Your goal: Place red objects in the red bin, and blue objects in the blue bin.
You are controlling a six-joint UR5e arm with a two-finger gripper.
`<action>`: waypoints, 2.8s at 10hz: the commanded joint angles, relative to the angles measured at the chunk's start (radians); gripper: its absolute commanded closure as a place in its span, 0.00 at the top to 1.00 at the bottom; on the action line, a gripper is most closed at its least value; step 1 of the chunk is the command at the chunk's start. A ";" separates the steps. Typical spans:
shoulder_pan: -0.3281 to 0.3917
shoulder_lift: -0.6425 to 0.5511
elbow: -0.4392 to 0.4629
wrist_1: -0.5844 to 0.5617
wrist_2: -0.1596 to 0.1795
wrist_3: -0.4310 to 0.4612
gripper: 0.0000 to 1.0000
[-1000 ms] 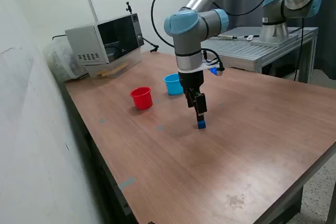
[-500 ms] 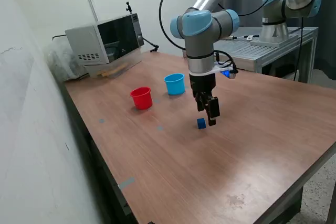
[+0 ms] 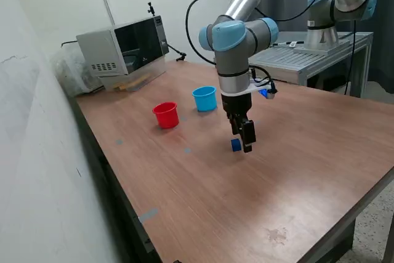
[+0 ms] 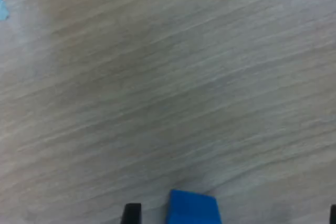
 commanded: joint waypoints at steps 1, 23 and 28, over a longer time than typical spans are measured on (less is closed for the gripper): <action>-0.003 0.003 -0.003 -0.001 0.001 0.017 1.00; -0.140 -0.209 0.080 -0.018 -0.011 -0.069 0.00; -0.282 -0.417 0.299 0.194 -0.137 -0.259 0.00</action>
